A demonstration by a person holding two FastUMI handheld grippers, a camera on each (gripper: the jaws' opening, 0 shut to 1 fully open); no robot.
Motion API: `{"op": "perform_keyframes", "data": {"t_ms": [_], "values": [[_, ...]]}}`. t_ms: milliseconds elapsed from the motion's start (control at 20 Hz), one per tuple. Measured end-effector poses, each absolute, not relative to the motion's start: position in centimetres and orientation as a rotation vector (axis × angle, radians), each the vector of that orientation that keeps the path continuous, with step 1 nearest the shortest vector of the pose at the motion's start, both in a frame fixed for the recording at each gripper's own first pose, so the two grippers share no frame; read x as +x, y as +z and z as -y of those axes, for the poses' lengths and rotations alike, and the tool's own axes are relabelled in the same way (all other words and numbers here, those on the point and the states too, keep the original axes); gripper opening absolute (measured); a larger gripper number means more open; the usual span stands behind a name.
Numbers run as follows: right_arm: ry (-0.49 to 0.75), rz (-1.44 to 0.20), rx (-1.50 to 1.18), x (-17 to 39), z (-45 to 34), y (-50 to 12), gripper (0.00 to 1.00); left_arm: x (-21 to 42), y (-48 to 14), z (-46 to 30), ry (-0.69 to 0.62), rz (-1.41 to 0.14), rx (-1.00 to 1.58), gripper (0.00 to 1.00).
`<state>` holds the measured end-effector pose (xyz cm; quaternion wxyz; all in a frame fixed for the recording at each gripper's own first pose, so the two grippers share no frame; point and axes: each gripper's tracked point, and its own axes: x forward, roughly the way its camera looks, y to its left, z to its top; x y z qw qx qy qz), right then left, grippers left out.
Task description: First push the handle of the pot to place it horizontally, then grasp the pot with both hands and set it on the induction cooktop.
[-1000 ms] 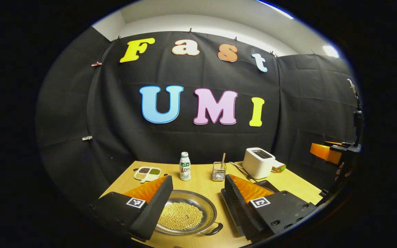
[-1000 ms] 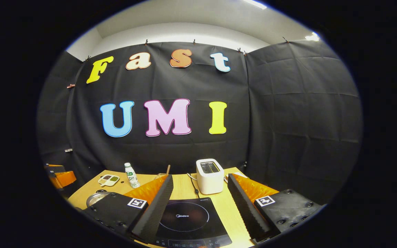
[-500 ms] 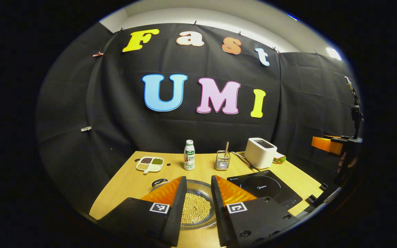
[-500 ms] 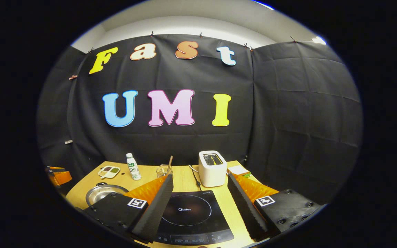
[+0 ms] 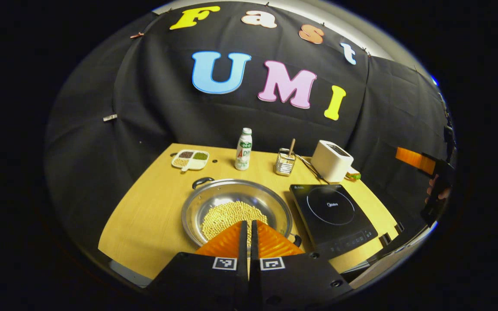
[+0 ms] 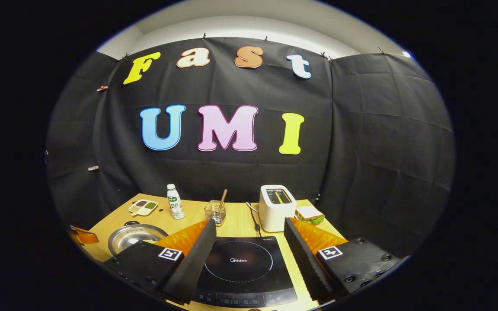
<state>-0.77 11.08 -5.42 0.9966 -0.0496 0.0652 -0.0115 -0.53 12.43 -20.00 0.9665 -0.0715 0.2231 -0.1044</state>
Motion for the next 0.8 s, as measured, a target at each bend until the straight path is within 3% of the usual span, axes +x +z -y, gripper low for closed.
{"op": "perform_keyframes", "data": {"t_ms": [500, 800], "values": [[0.052, -0.195, -0.045, 1.9, -9.6, -7.7, 0.98, -1.8, -29.7, -8.9, -0.261, -0.808, -0.031, 0.05], [0.053, -0.208, -0.008, 2.8, -7.1, -8.1, 0.98, -2.0, -33.8, -7.2, -0.299, -0.942, 0.095, 0.05]]}}
